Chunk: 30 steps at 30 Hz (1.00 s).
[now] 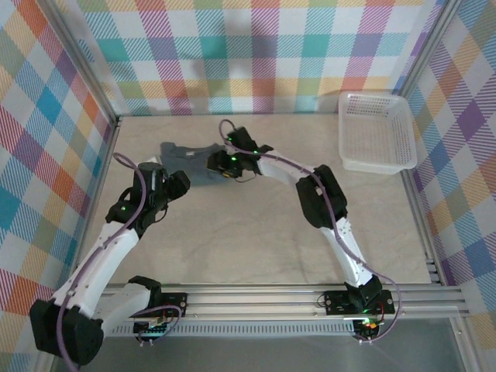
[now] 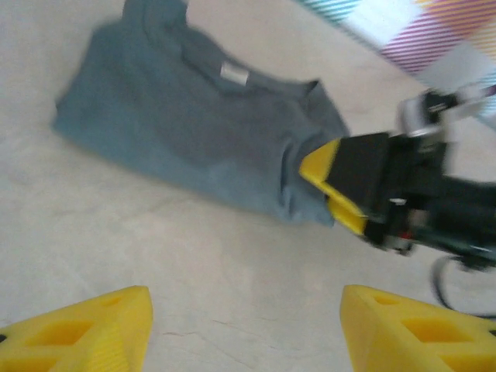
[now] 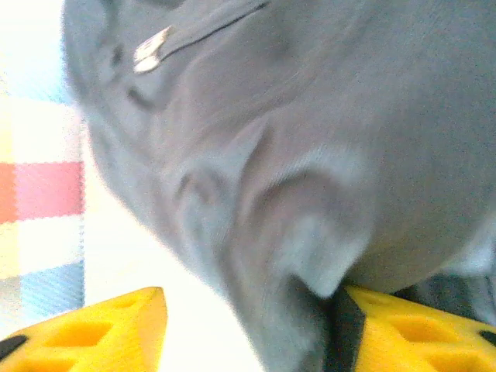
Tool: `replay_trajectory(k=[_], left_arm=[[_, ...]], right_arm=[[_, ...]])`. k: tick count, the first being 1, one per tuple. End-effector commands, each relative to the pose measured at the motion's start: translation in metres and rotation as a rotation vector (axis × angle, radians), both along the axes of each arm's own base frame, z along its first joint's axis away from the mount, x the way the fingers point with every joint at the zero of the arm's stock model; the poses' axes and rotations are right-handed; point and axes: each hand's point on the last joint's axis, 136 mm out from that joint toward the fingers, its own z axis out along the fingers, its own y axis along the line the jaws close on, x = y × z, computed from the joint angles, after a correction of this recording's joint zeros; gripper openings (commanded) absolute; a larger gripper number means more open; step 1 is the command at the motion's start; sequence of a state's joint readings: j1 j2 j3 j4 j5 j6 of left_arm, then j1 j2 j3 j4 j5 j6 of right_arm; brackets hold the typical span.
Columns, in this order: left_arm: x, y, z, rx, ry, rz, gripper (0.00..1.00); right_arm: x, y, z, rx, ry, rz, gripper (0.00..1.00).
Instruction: Fold the inside-out t-shirt
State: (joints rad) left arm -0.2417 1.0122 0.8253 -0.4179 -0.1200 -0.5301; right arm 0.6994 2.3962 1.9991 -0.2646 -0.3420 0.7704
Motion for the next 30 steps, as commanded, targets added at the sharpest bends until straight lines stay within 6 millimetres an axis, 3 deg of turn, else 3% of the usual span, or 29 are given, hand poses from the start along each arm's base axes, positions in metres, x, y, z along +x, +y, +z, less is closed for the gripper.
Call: replay_trajectory(k=[1,4,6,10,16,22,30], left_arm=[[0.017,0.015,-0.027,-0.022,0.073,0.062,0.65],[0.046,0.021,-0.048,-0.05,0.109,0.082,0.65],[0.076,0.013,-0.058,-0.092,0.093,0.06,0.64],[0.129,-0.012,-0.088,-0.199,0.129,0.019,0.64],[0.179,-0.03,-0.119,-0.246,0.158,0.046,0.6],[0.216,0.001,-0.146,-0.165,0.238,0.183,0.45],[0.281,0.051,-0.148,-0.086,0.242,0.2,0.44]], right_arm=[[-0.006,-0.02,0.061,0.008,-0.071,0.049,0.63],[-0.011,-0.066,0.089,0.025,-0.126,-0.011,0.66],[-0.018,-0.097,0.094,0.005,-0.138,-0.047,0.67],[-0.039,-0.146,0.092,-0.04,-0.119,-0.09,0.67],[-0.062,-0.191,0.08,-0.087,-0.08,-0.161,0.68],[-0.066,-0.213,0.09,-0.093,-0.06,-0.188,0.68],[-0.061,-0.236,0.111,-0.103,-0.082,-0.217,0.68]])
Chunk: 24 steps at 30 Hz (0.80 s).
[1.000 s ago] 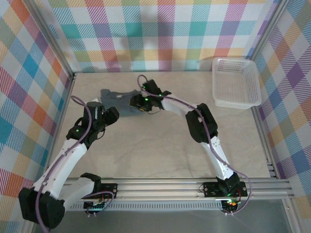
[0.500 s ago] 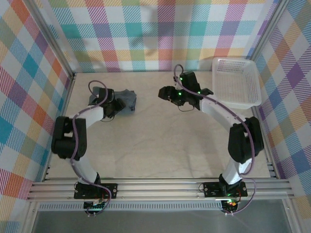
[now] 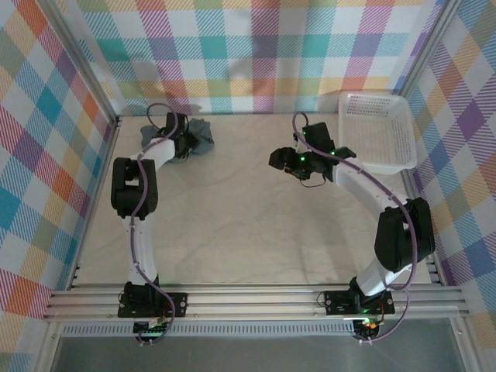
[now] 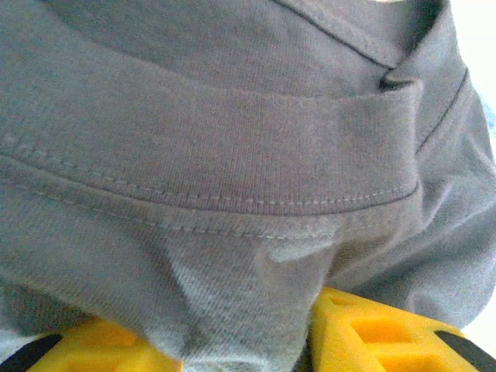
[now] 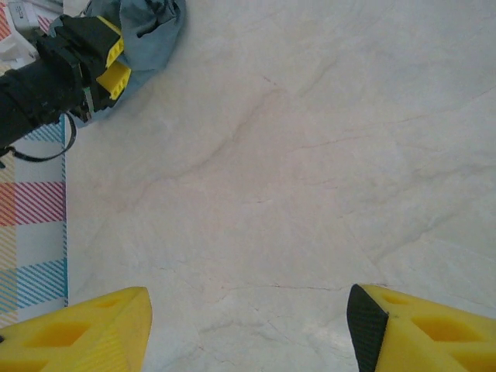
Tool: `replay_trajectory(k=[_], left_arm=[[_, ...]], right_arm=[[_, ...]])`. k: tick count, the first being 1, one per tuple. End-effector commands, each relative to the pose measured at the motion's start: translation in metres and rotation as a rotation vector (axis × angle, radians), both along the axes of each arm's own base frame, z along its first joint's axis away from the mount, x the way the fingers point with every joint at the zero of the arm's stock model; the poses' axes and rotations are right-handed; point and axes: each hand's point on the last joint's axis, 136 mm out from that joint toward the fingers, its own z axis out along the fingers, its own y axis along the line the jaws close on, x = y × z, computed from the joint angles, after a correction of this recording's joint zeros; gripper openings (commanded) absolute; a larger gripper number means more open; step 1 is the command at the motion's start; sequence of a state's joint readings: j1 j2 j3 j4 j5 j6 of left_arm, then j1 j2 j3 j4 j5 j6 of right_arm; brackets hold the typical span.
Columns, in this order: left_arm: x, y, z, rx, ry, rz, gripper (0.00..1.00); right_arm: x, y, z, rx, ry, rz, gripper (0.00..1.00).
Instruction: Fold the inside-out t-shirt
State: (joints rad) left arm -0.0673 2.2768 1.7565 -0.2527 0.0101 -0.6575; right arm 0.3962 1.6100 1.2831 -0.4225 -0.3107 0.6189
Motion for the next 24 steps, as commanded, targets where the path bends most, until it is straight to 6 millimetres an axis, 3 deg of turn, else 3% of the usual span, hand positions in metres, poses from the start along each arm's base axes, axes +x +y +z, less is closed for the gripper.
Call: replay_trajectory(k=[1,9,11,14,17,21,24], left_arm=[[0.011,0.042,-0.012,0.073,0.062,0.009,0.44],[0.045,0.093,-0.003,0.103,0.028,-0.053,0.49],[0.048,0.095,0.007,0.078,-0.002,-0.065,0.5],[0.041,0.086,0.039,0.06,-0.086,-0.085,0.54],[0.016,0.078,0.089,0.02,-0.212,-0.053,0.57],[-0.059,0.054,0.146,0.057,-0.329,-0.037,0.61],[-0.117,0.023,0.165,0.165,-0.363,-0.113,0.71]], right_arm=[[-0.001,-0.007,0.025,0.01,-0.039,0.006,0.68],[-0.008,-0.02,0.035,0.016,-0.017,-0.008,0.68],[-0.012,-0.034,0.037,-0.002,-0.022,-0.038,0.68],[-0.019,-0.066,0.039,-0.046,-0.063,-0.117,0.7],[-0.034,-0.102,0.035,-0.15,-0.138,-0.186,0.8],[-0.052,-0.153,0.022,-0.351,-0.28,-0.3,0.98],[-0.06,-0.192,0.01,-0.527,-0.418,-0.401,1.0]])
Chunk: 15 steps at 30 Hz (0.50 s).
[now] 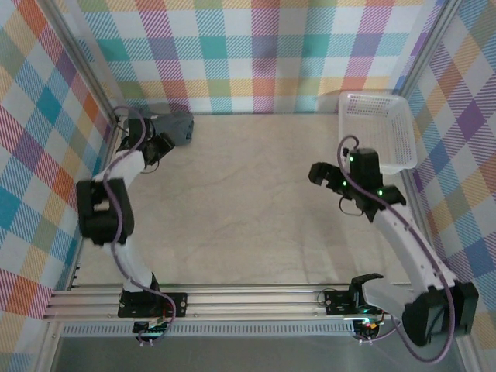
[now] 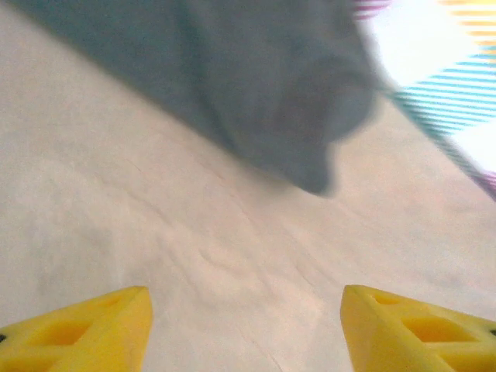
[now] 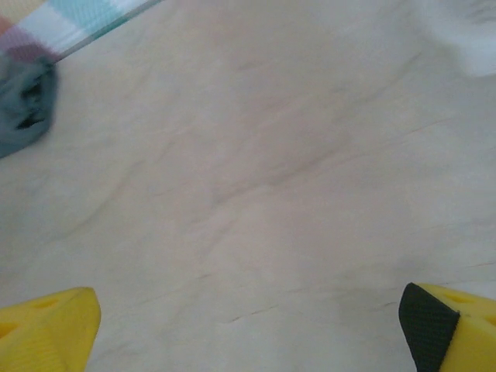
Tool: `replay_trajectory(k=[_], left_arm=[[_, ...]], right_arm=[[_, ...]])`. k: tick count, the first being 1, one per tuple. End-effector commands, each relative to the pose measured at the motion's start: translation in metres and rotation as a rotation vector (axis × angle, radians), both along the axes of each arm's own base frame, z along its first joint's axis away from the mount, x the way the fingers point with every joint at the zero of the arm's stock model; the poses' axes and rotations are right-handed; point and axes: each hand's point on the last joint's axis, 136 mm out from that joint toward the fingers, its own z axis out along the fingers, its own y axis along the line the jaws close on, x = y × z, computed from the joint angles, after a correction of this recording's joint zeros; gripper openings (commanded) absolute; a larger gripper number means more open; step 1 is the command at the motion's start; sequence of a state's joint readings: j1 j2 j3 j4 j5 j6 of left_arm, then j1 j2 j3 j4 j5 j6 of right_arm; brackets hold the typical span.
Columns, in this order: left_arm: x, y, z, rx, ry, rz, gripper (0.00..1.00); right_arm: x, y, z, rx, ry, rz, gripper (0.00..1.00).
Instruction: Fold the inside-out t-shirt
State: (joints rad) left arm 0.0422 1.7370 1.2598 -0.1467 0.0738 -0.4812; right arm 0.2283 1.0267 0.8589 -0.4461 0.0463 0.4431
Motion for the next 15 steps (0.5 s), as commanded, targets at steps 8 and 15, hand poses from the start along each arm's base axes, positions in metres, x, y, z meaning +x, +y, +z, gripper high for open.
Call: replay_trajectory(k=[8,15], left_arm=[[-0.145,-0.041,0.011,0.468,-0.238,-0.147,0.98],[-0.168,-0.013,-0.004,0.596,-0.27,-0.094,1.0]], right_arm=[[0.02,-0.075,-0.059,-0.457,-0.33,-0.112,1.0],[0.085,-0.064,-0.096,-0.365,-0.308,0.01,1.0]])
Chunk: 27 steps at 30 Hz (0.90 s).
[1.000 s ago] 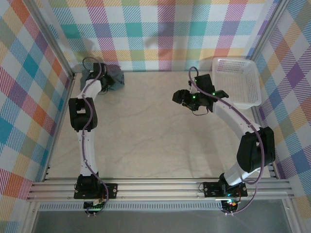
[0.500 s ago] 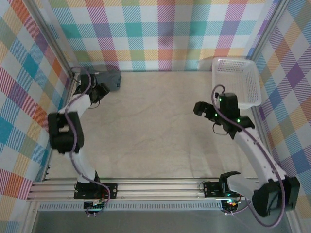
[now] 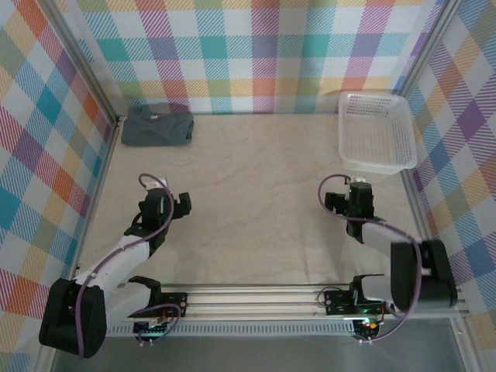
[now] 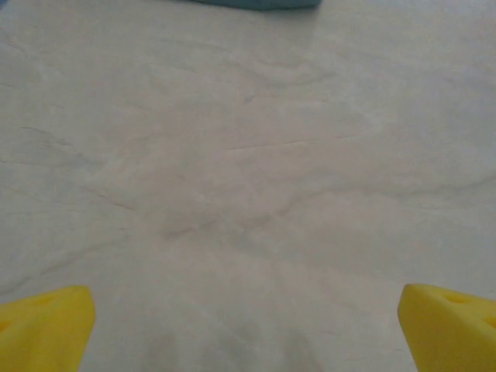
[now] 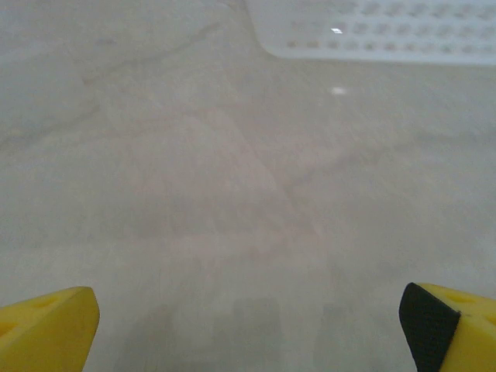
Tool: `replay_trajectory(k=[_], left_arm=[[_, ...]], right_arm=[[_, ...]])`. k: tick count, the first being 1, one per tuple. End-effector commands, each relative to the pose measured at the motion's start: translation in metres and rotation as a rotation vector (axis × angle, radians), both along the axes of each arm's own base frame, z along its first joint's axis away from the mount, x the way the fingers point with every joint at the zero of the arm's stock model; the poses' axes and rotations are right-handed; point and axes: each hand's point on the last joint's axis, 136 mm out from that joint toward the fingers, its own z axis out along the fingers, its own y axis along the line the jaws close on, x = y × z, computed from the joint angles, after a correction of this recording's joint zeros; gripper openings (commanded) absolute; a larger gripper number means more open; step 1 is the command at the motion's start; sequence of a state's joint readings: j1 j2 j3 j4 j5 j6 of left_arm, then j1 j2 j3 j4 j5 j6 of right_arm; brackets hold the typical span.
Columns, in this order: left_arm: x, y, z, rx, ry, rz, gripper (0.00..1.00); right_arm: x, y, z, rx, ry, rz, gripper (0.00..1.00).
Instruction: Fold the inside-out t-shirt
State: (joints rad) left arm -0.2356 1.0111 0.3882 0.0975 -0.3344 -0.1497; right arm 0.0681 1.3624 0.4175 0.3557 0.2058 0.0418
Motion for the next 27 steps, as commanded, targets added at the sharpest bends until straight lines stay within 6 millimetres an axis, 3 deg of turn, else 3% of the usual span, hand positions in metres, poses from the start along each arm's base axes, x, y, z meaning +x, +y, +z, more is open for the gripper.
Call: replay_trajectory(k=[1,2,4,5,8,11,13,27], left_arm=[[0.017,0.013,0.038,0.1,-0.18,0.011,1.0],[0.019,0.017,0.031,0.104,-0.173,0.017,1.0],[0.028,0.023,0.007,0.082,-0.154,0.002,1.0],[0.037,0.025,0.006,0.073,-0.173,0.001,1.0],[0.062,0.015,0.007,0.048,-0.23,-0.077,1.0],[0.087,0.018,-0.023,-0.017,-0.165,-0.078,1.0],[0.084,0.007,-0.029,-0.006,-0.148,-0.131,1.0],[0.086,0.009,-0.029,0.017,-0.153,-0.107,1.0]], right_arm=[[0.054,0.015,0.035,0.06,-0.2,0.103,1.0],[0.059,0.014,0.043,0.075,-0.254,0.111,1.0],[0.048,0.016,0.031,0.098,-0.266,0.14,1.0],[0.049,0.013,0.039,0.091,-0.339,0.13,1.0],[0.048,0.006,0.038,0.08,-0.322,0.082,1.0],[0.048,0.007,0.037,0.081,-0.308,0.085,1.0],[0.048,0.008,0.037,0.083,-0.308,0.09,1.0],[0.048,0.015,0.036,0.09,-0.294,0.134,1.0]])
